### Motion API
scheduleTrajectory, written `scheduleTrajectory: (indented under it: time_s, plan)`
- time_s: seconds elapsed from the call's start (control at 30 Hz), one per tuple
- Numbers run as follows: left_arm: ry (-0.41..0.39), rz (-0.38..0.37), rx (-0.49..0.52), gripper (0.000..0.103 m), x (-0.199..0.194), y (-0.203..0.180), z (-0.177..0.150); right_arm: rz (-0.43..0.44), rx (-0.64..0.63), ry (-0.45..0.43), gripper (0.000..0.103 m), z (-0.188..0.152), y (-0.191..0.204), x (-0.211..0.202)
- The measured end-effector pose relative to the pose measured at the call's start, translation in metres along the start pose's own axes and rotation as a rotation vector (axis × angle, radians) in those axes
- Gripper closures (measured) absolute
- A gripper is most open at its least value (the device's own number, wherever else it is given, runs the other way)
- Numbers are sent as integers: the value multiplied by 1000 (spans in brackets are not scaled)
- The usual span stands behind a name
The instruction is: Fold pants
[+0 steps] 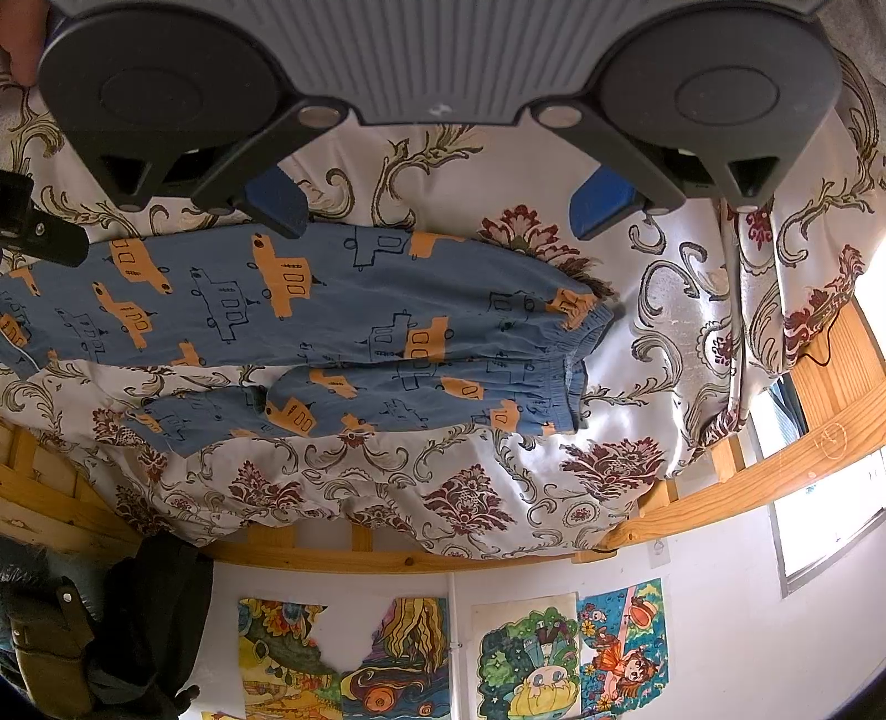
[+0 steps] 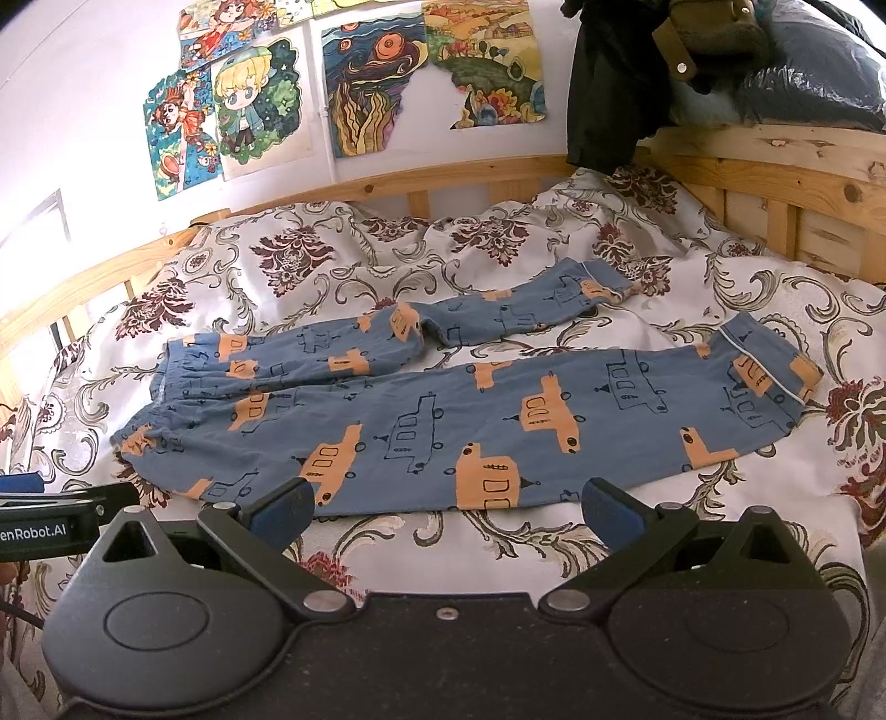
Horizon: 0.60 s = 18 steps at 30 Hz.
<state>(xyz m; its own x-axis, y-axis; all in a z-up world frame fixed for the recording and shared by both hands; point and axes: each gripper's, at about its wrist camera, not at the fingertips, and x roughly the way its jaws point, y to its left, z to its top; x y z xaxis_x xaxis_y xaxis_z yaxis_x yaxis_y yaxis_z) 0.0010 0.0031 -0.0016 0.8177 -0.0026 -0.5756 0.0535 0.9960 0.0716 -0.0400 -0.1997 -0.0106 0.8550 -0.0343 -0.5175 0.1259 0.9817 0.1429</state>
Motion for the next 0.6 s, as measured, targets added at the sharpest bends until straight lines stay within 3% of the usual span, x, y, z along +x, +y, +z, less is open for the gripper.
scheduleTrajectory:
  time_s: [0.6]
  plan:
    - [2,0,0,0,0,0,0,1,4,2,1,-1,0,-2]
